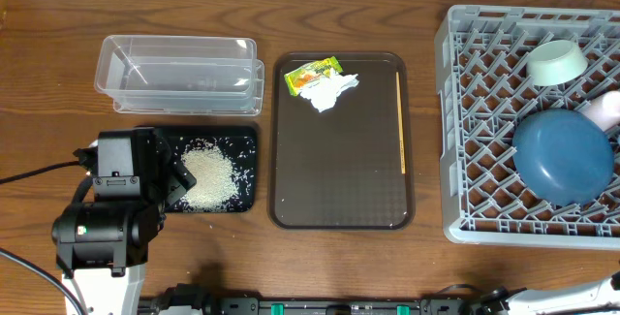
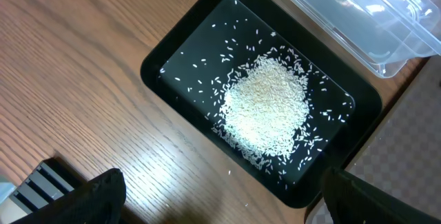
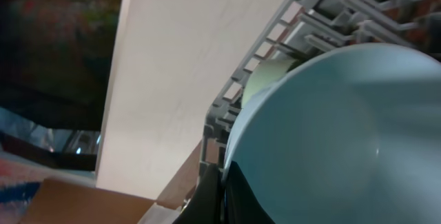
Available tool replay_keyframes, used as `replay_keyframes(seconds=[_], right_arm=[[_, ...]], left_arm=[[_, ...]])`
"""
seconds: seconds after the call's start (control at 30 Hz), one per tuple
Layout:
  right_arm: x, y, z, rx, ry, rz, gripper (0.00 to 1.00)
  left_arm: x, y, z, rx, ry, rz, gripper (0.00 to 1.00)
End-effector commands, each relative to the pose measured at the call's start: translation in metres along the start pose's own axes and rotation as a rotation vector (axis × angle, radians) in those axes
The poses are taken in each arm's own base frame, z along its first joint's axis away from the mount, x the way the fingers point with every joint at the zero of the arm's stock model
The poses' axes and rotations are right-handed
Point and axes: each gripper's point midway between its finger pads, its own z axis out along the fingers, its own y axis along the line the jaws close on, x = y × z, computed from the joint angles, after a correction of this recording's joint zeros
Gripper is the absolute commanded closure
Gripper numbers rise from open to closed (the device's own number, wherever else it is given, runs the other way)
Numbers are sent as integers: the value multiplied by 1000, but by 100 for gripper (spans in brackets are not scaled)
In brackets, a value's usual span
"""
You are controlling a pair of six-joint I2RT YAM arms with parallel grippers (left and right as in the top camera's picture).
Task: Sort waste into correct bins and load items into the dishwasher rack
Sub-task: 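Carry the light blue bowl into the rack's right side and release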
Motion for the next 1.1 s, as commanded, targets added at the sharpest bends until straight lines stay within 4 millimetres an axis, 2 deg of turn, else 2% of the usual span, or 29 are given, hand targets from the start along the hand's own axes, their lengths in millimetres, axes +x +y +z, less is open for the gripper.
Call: replay_keyframes(seconds=[0.0, 0.17, 0.37, 0.47, 0.6, 0.67, 0.73, 0.9, 1.0, 1.07], right_arm=[[-2, -7, -6, 9, -16, 18, 99], [-5, -13, -12, 36, -32, 28, 99], [-11, -31, -29, 136, -86, 136, 96], [-13, -36, -41, 200, -117, 172, 91], [-17, -27, -59, 321, -167, 175, 84], [-20, -23, -72, 431, -217, 218, 73], [-23, -10, -81, 487, -269, 254, 66], [-33, 40, -92, 512, -396, 300, 67], [-37, 74, -91, 540, -451, 216, 67], [-35, 87, -86, 587, -471, 163, 67]], left_arm=[[-4, 2, -3, -6, -15, -5, 7], [-4, 2, -3, -6, -15, -5, 7], [-4, 2, -3, -6, -15, -5, 7], [-4, 2, -3, -6, -15, -5, 7], [-4, 2, -3, -6, -16, -5, 7], [-4, 2, -3, -6, -15, -5, 7], [-4, 2, -3, -6, -16, -5, 7], [-4, 2, -3, -6, -15, -5, 7], [-4, 2, -3, -6, -15, -5, 7], [-4, 2, -3, -6, -15, -5, 7]])
